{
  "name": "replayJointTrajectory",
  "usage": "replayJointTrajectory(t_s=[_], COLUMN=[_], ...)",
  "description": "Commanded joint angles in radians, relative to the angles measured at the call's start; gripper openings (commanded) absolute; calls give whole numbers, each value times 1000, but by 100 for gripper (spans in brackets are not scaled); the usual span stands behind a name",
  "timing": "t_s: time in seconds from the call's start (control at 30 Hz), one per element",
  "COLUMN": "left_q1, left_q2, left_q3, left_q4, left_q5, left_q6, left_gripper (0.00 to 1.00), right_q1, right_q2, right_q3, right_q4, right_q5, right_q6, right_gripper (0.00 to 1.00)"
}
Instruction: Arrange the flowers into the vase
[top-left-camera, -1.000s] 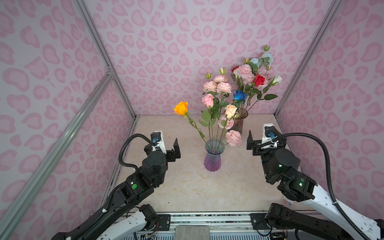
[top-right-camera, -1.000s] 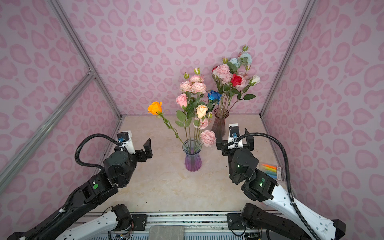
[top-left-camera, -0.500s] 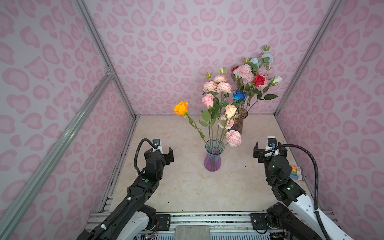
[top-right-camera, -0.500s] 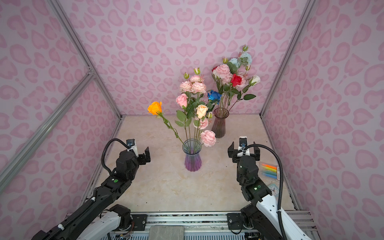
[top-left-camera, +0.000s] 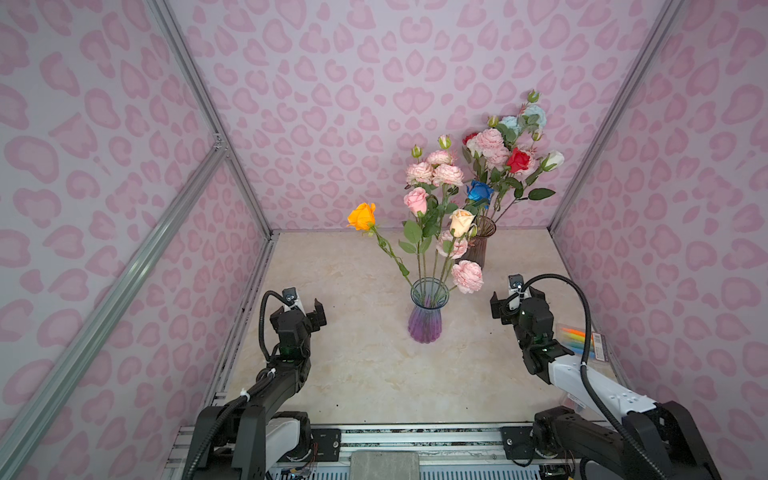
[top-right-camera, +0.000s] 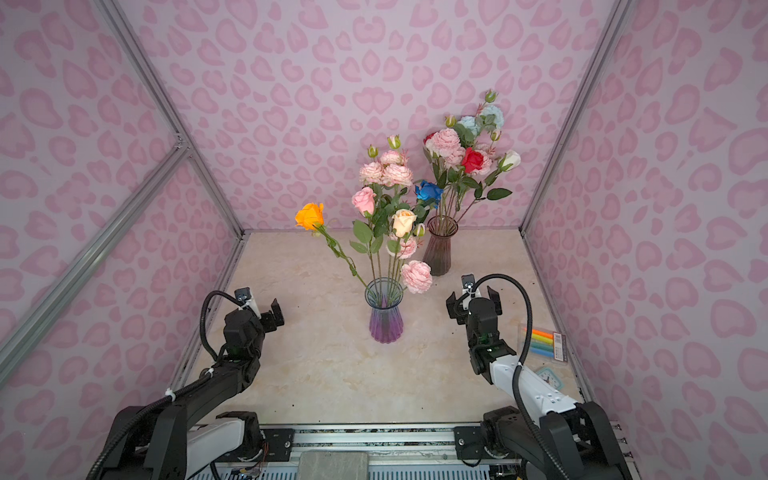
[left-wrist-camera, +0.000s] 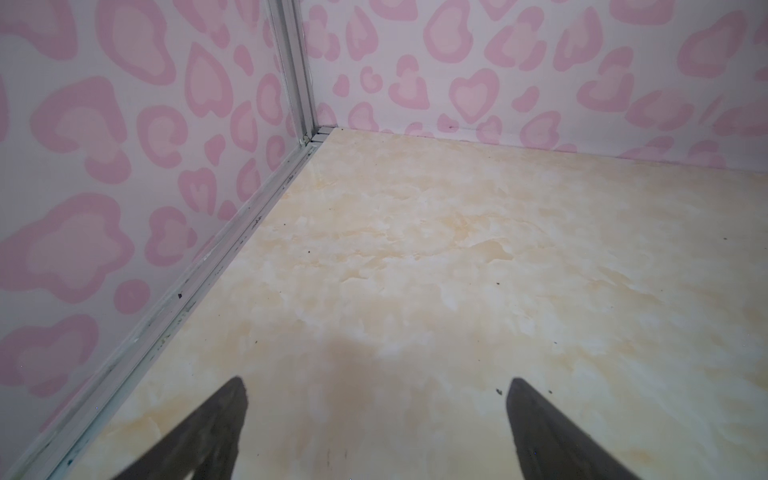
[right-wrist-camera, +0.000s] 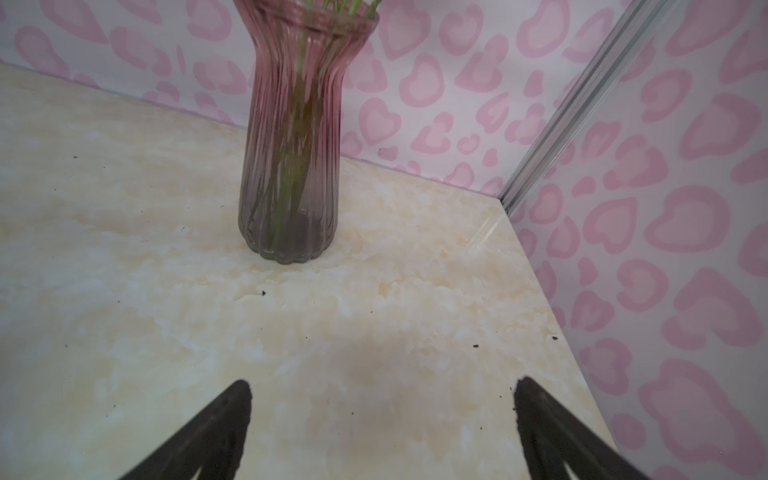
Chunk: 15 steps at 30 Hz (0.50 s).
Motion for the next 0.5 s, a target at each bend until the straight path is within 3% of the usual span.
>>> replayJointTrajectory(t_s=[0.0,0.17,0.37,0.43,0.47], left_q1=[35,40,37,37,37], left_q2=[66,273,272,273,275], left_q3=[15,60,87,87,89], left_q4=[201,315,264,265,266], left_q5=[138,157,174,173,172], left_q6=[-12,8,26,25,26], left_gripper=[98,98,98,98,98], right_q1=[-46,-112,-157,-159,-169], right_q2=[62,169,438,357,387], right_q3=[-46,-76,-152,-66,-27], right_q4=[227,356,779,489,450], right_q5=[-83,-108,-175,-81,-67], right_q6=[52,75,94,141,162], right_gripper=[99,99,100,100,100])
